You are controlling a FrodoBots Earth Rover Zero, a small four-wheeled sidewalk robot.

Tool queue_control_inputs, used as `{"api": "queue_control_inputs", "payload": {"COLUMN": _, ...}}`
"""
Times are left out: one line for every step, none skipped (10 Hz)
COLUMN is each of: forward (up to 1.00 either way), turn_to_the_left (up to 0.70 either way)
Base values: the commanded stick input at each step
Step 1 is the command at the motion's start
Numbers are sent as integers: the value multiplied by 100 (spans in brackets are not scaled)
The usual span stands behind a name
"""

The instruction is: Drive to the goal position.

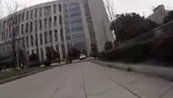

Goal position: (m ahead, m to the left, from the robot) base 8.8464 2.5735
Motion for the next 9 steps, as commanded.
{"api": "queue_control_inputs", "payload": {"forward": 70, "turn_to_the_left": 35}}
{"api": "queue_control_inputs", "payload": {"forward": 70, "turn_to_the_left": 35}}
{"api": "queue_control_inputs", "payload": {"forward": 70, "turn_to_the_left": 35}}
{"api": "queue_control_inputs", "payload": {"forward": 70, "turn_to_the_left": 35}}
{"api": "queue_control_inputs", "payload": {"forward": 70, "turn_to_the_left": 35}}
{"api": "queue_control_inputs", "payload": {"forward": 70, "turn_to_the_left": 35}}
{"api": "queue_control_inputs", "payload": {"forward": 70, "turn_to_the_left": 35}}
{"api": "queue_control_inputs", "payload": {"forward": 70, "turn_to_the_left": 35}}
{"api": "queue_control_inputs", "payload": {"forward": 70, "turn_to_the_left": 35}}
